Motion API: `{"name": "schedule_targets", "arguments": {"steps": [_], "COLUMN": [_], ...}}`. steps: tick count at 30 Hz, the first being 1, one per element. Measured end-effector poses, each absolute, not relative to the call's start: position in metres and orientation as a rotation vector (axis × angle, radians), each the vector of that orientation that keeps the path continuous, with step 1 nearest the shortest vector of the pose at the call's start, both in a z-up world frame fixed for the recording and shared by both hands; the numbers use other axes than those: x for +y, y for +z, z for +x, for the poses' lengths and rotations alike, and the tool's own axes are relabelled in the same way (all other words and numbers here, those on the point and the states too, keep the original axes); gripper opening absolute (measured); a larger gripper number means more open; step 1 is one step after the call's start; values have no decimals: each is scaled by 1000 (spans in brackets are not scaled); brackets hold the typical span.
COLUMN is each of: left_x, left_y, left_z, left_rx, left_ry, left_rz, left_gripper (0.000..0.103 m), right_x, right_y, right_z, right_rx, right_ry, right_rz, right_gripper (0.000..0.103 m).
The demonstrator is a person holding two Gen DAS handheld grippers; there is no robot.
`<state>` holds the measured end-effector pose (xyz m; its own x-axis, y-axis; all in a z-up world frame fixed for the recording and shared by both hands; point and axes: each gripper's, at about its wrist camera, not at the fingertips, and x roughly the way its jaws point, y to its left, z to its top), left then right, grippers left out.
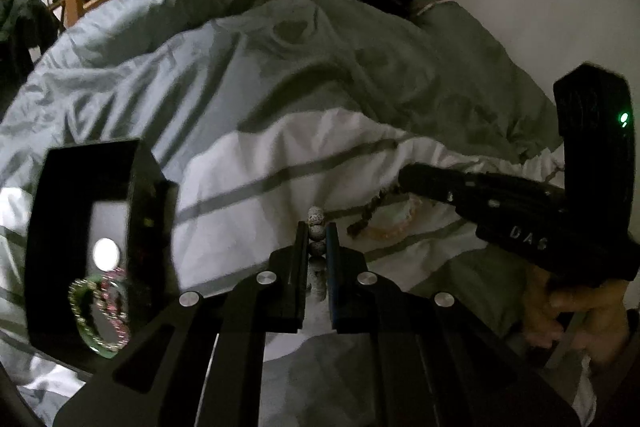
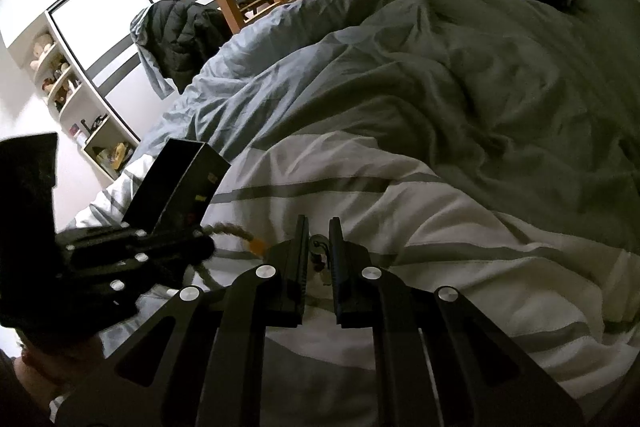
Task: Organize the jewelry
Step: 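Carry both bracelets over the black box and open both tools to drop them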
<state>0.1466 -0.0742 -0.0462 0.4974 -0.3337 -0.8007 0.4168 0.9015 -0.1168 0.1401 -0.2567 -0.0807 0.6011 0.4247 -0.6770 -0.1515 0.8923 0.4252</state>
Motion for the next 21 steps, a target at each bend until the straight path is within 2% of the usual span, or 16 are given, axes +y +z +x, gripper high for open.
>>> {"name": "schedule_targets", "arguments": {"steps": [10,21], "left_x": [-34,5], "left_y": [-7,19], "left_z": [138,138], "left_rx": [882,858], "left_ry": [-374,-302], "left_rz": [67,46], "left_gripper": [8,8], "right_x": [-255,-238], "right_y": [-74,-39], "right_z": [134,116], "right_rx": [856,851], "right_ry": [324,323], "right_rz": [313,227], "right_gripper": [11,11]}}
